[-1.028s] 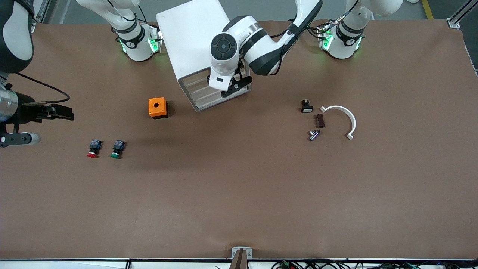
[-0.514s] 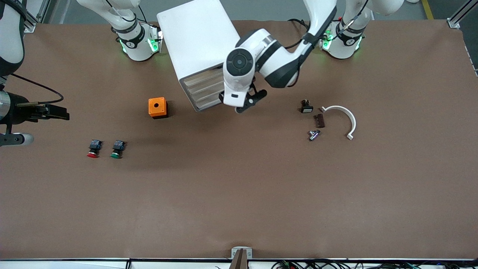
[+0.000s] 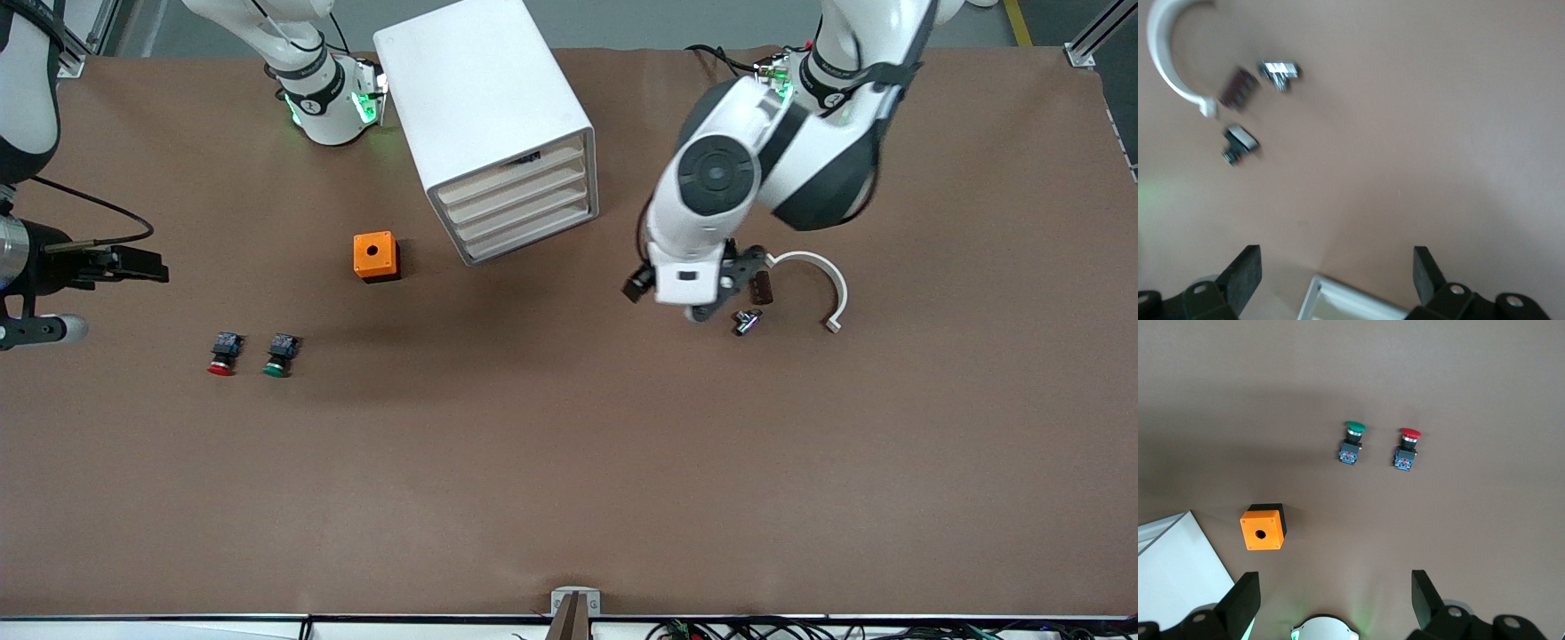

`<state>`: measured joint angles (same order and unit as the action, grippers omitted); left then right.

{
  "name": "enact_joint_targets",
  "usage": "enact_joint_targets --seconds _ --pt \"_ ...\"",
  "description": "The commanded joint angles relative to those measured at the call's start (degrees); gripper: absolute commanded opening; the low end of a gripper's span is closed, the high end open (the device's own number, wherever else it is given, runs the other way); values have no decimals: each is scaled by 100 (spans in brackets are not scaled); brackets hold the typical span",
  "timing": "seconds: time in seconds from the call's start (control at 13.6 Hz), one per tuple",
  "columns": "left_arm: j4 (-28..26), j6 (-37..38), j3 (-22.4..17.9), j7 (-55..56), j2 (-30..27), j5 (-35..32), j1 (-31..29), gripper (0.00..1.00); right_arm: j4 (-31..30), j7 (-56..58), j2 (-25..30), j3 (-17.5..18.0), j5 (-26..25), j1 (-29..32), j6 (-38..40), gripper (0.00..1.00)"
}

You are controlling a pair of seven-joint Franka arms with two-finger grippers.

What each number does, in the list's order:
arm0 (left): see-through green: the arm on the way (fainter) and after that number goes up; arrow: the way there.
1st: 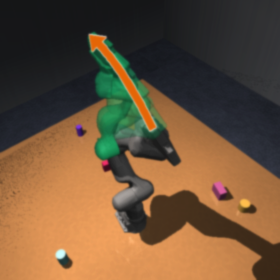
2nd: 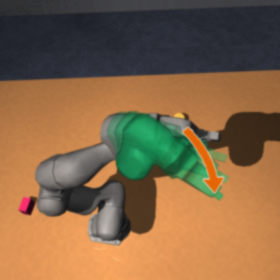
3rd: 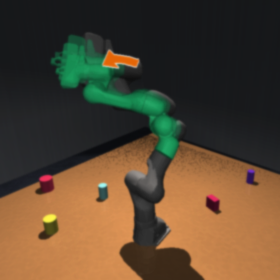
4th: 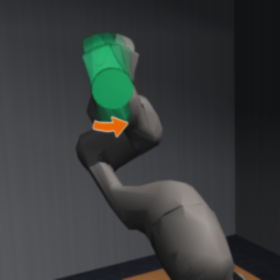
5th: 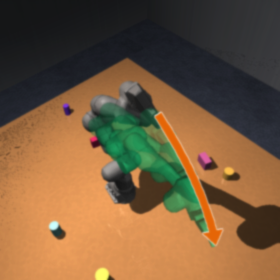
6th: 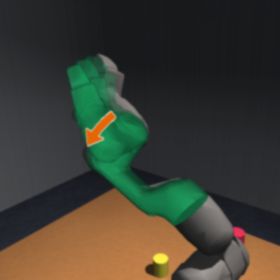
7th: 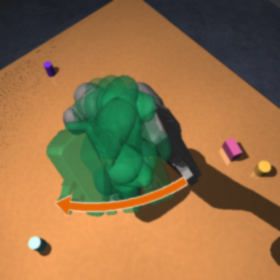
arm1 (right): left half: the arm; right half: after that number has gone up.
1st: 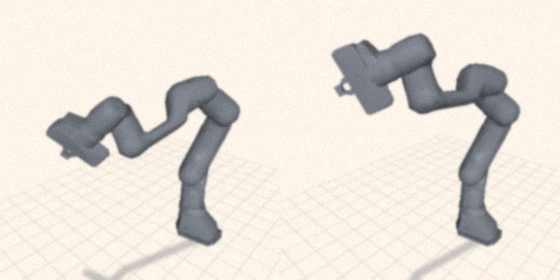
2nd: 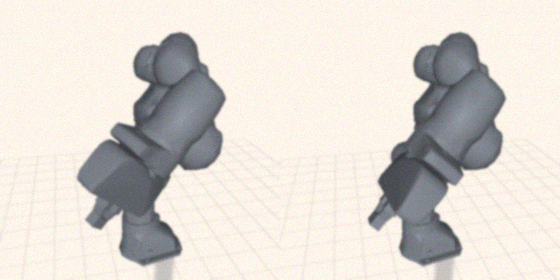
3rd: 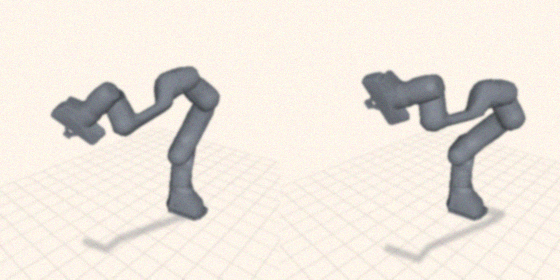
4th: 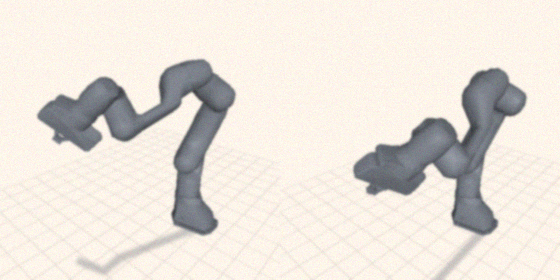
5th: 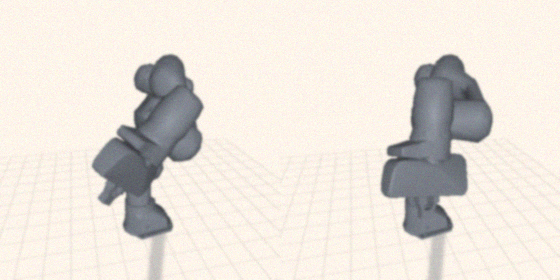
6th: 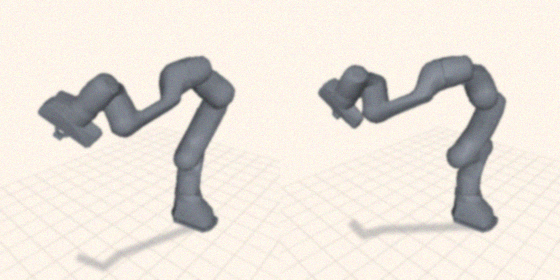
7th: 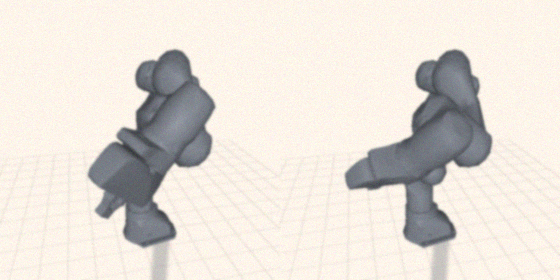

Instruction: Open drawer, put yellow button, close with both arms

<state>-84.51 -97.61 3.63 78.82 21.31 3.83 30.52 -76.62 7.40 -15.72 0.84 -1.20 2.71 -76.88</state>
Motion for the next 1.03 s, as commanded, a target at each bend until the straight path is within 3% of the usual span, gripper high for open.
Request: enact_joint_targets --seconds 0.0,0.37,0.59,0.73,0.95 --pt "-40 207 59 -102 -389 -312 -352 100 -46 60 60 65 173 72 -2 100" --pt "-48 479 59 -1305 -1031 -576 -1125 100 -20 252 77 74 217 115 15 100" --pt "-48 821 59 -2560 -1383 -576 -1696 100 -11 1278 130 82 235 150 198 100" --pt "-40 954 59 -3535 -1497 -576 -2048 100 -2 1404 645 152 226 54 751 100" --pt "-48 1182 59 -4312 -1664 -602 -2417 100 -72 1107 2120 240 174 -42 1078 100"
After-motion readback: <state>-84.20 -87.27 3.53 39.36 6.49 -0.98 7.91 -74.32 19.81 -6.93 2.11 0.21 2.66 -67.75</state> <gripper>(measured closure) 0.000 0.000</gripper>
